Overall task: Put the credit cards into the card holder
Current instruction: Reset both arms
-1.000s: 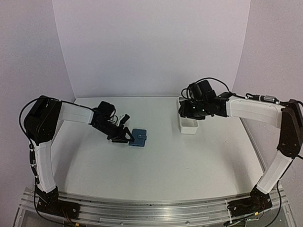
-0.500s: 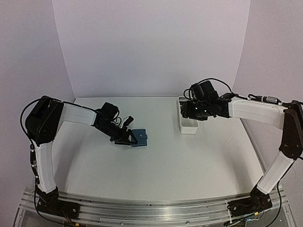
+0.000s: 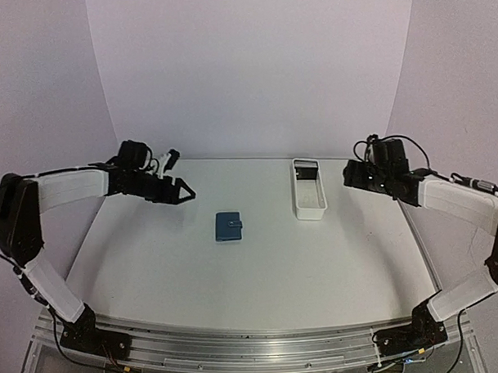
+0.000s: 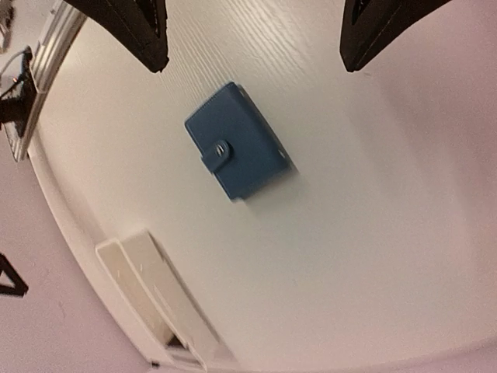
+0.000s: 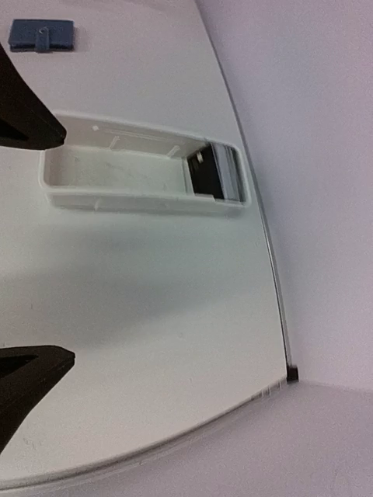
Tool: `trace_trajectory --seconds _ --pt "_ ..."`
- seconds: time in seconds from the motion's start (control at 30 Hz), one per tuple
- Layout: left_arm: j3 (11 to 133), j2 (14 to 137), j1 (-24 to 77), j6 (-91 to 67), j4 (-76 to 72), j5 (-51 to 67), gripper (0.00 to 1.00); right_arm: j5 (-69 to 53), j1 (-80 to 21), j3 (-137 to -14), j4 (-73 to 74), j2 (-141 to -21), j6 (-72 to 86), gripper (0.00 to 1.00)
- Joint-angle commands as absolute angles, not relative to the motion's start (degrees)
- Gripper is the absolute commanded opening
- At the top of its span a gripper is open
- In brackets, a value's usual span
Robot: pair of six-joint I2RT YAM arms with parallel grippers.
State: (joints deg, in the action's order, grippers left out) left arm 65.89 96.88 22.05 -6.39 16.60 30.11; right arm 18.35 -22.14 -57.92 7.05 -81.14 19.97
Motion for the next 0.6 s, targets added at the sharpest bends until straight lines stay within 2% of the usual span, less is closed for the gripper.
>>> trace_trajectory --seconds 0.0,0.1,0.13,0.2,0.3,0.57 --pt "59.4 82.7 14.3 -5.6 5.2 15.7 0.82 20.2 -12.3 -46.3 -10.9 -69.1 10.7 0.89" --pt "51.3 76.7 12.1 -6.5 -2.5 -0.9 0.98 25.3 -9.4 -38.3 -18.7 -64.6 7.2 0.98" --pt "47.2 74.5 11.2 -5.2 -6.2 -2.9 0.99 27.6 -8.9 -35.2 -21.1 -63.6 6.6 0.98" --pt "39.1 70.8 9.8 -2.7 -13.8 -5.9 1.0 31.7 -7.5 -28.7 -28.6 -60.7 4.6 0.98" --pt "29.9 66.4 8.2 -1.6 -19.7 -8.7 0.98 28.6 -6.4 -19.2 -36.4 -56.3 1.3 0.98" --pt "21.4 60.8 2.5 -2.3 -14.7 -2.5 0.9 26.7 -6.3 -10.6 -38.0 -52.9 2.9 0.98"
